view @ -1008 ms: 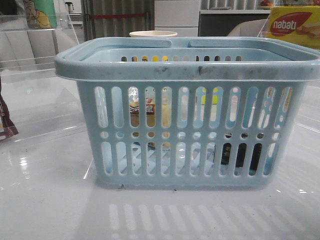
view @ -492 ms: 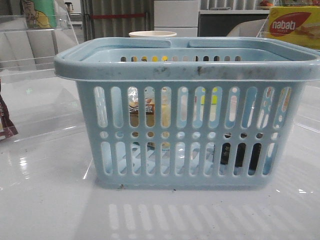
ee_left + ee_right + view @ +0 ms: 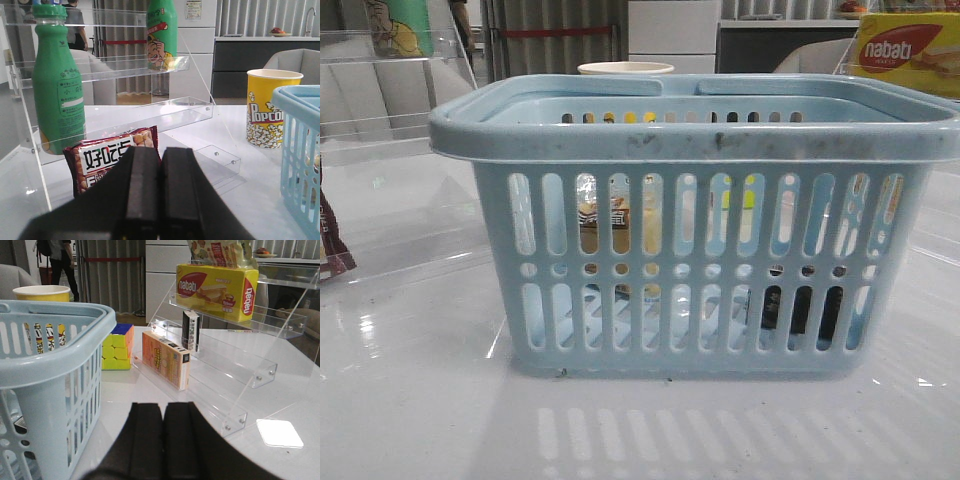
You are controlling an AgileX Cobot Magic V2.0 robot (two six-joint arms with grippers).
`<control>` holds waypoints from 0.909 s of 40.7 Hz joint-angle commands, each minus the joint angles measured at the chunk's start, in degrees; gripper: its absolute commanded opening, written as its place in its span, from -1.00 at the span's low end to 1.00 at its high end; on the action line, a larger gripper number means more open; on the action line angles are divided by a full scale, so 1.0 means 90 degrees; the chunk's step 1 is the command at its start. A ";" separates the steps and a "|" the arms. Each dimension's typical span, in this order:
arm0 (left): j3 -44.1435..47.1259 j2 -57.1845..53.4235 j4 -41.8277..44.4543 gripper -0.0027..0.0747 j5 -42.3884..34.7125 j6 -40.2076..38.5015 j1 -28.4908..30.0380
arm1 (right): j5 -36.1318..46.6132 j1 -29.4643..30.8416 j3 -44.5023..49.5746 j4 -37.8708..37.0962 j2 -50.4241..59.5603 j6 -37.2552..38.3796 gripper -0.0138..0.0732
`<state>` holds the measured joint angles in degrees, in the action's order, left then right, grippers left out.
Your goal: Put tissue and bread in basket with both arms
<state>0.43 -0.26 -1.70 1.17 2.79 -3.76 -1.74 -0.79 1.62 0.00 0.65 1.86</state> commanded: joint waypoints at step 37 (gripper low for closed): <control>0.0028 -0.0104 -0.0016 -0.69 -0.0567 -0.0007 -0.0033 | 0.0688 0.0037 -0.0034 0.0275 0.0119 0.0009 -0.62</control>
<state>0.43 -0.26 -1.70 1.05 2.79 -3.76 -0.81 -0.79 1.62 2.52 0.65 1.86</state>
